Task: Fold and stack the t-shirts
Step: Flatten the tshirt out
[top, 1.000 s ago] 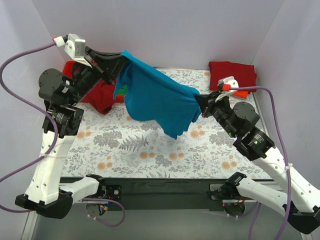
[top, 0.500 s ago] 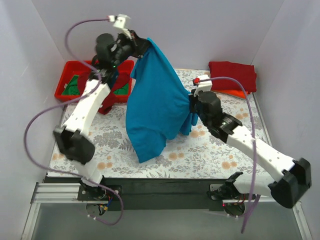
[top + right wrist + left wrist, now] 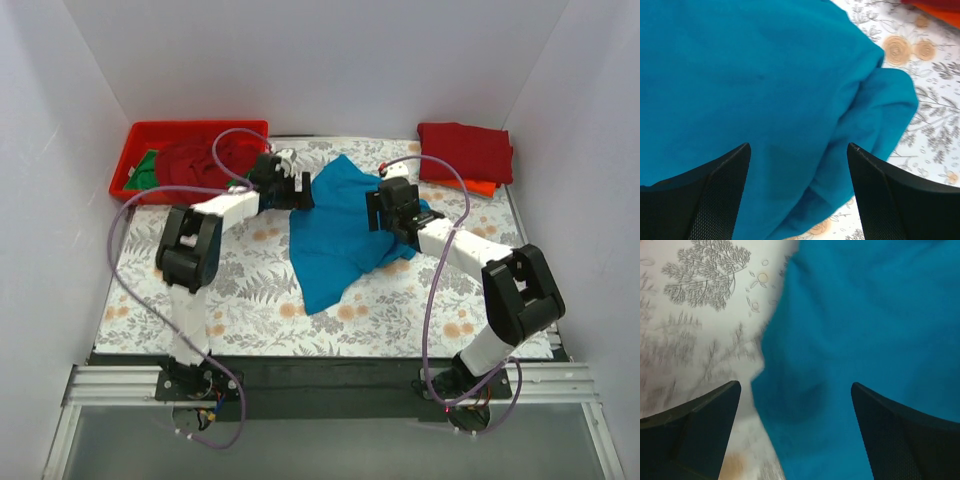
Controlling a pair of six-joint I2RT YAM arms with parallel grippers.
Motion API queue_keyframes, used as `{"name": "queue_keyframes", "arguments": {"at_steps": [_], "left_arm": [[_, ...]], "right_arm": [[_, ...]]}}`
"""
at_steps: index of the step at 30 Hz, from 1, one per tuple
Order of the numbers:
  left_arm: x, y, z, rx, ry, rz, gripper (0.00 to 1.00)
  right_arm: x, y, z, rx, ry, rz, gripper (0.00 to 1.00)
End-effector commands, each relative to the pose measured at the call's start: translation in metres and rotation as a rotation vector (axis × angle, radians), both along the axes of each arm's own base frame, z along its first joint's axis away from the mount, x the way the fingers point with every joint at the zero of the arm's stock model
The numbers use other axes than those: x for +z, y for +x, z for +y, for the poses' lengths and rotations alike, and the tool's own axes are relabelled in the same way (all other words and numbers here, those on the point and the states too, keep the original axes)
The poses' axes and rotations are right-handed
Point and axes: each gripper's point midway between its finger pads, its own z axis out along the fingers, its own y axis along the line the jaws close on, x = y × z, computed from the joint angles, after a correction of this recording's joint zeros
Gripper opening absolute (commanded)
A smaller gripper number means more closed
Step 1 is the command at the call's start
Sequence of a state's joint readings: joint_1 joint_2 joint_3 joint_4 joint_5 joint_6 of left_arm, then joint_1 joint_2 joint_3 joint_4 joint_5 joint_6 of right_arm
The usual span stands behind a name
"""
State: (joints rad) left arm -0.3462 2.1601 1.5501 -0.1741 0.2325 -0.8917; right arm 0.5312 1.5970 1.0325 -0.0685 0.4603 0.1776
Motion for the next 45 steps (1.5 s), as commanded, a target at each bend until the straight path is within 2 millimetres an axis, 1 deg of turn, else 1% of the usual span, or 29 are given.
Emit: {"name": "queue_keyframes", "arguments": {"at_steps": [1,2,3,4,5,6,7,8,9,10,11,12,13,15,16,18,19,24,25,26,27,29,30,31,35,37,40,44,45], "left_arm": [[0.189,-0.027,0.014,0.086,-0.162,-0.446,0.92],[0.185,-0.039,0.020,0.118,-0.184,-0.427,0.92],[0.172,-0.052,0.024,0.133,-0.185,-0.397,0.91],[0.157,-0.075,0.028,0.132,-0.175,-0.362,0.89],[0.144,-0.089,0.027,0.138,-0.174,-0.324,0.87],[0.129,-0.101,0.029,0.153,-0.151,-0.282,0.85],[0.119,-0.114,0.022,0.139,-0.143,-0.252,0.83],[0.100,-0.133,0.023,0.140,-0.123,-0.208,0.79],[0.089,-0.144,0.024,0.156,-0.113,-0.170,0.77],[0.077,-0.155,0.021,0.167,-0.090,-0.148,0.75],[0.067,-0.167,0.021,0.172,-0.084,-0.126,0.70],[0.061,-0.176,0.018,0.170,-0.087,-0.108,0.68],[0.053,-0.191,0.012,0.146,-0.057,-0.084,0.67],[0.041,-0.209,0.011,0.147,-0.019,-0.042,0.65],[0.039,-0.219,0.005,0.137,0.002,-0.044,0.64],[0.031,-0.236,0.005,0.131,0.032,-0.018,0.64],[0.029,-0.245,0.000,0.121,0.028,-0.004,0.63],[0.025,-0.271,-0.006,0.099,0.039,0.031,0.58],[0.020,-0.275,-0.001,0.108,0.068,0.044,0.57],[0.020,-0.279,-0.004,0.106,0.073,0.052,0.55],[0.016,-0.283,0.001,0.115,0.105,0.065,0.55],[0.015,-0.297,-0.004,0.093,0.115,0.081,0.54],[0.014,-0.303,-0.006,0.087,0.118,0.090,0.52],[0.013,-0.308,-0.005,0.092,0.120,0.101,0.52],[0.008,-0.326,-0.013,0.055,0.110,0.133,0.51],[0.000,-0.331,-0.010,0.065,0.124,0.147,0.51],[-0.008,-0.331,-0.009,0.072,0.145,0.156,0.51],[-0.018,-0.325,-0.010,0.086,0.189,0.144,0.50],[-0.018,-0.324,-0.010,0.087,0.188,0.140,0.50]], "right_arm": [[0.032,0.017,0.029,0.067,0.125,-0.094,0.83],[0.035,0.015,0.031,0.077,0.139,-0.099,0.83],[0.033,0.011,0.033,0.097,0.155,-0.091,0.83],[0.033,0.007,0.035,0.105,0.160,-0.093,0.82],[0.039,0.004,0.036,0.111,0.169,-0.106,0.82],[0.034,-0.002,0.037,0.122,0.173,-0.094,0.82],[0.035,-0.005,0.038,0.126,0.184,-0.097,0.82],[0.038,-0.009,0.038,0.131,0.199,-0.102,0.82],[0.034,-0.015,0.040,0.147,0.210,-0.086,0.82],[0.032,-0.018,0.040,0.149,0.217,-0.085,0.82],[0.035,-0.021,0.039,0.146,0.232,-0.088,0.82],[0.034,-0.023,0.038,0.144,0.237,-0.087,0.82],[0.027,-0.028,0.036,0.142,0.233,-0.075,0.82],[0.027,-0.032,0.032,0.134,0.239,-0.078,0.82],[0.022,-0.036,0.030,0.132,0.234,-0.068,0.82],[0.023,-0.039,0.028,0.126,0.238,-0.072,0.82],[0.021,-0.040,0.026,0.121,0.239,-0.069,0.82],[0.017,-0.047,0.022,0.109,0.254,-0.067,0.82],[0.015,-0.048,0.022,0.111,0.254,-0.062,0.82],[0.014,-0.049,0.021,0.108,0.251,-0.060,0.82],[0.012,-0.050,0.020,0.104,0.248,-0.057,0.82],[0.012,-0.051,0.018,0.096,0.245,-0.060,0.82],[0.011,-0.052,0.017,0.092,0.244,-0.060,0.82],[0.011,-0.052,0.016,0.089,0.244,-0.060,0.82],[0.010,-0.053,0.016,0.089,0.249,-0.059,0.82],[0.009,-0.054,0.016,0.089,0.251,-0.058,0.82],[0.008,-0.056,0.018,0.100,0.258,-0.058,0.82],[0.008,-0.058,0.018,0.108,0.267,-0.061,0.82],[0.008,-0.058,0.018,0.110,0.269,-0.060,0.82]]}}
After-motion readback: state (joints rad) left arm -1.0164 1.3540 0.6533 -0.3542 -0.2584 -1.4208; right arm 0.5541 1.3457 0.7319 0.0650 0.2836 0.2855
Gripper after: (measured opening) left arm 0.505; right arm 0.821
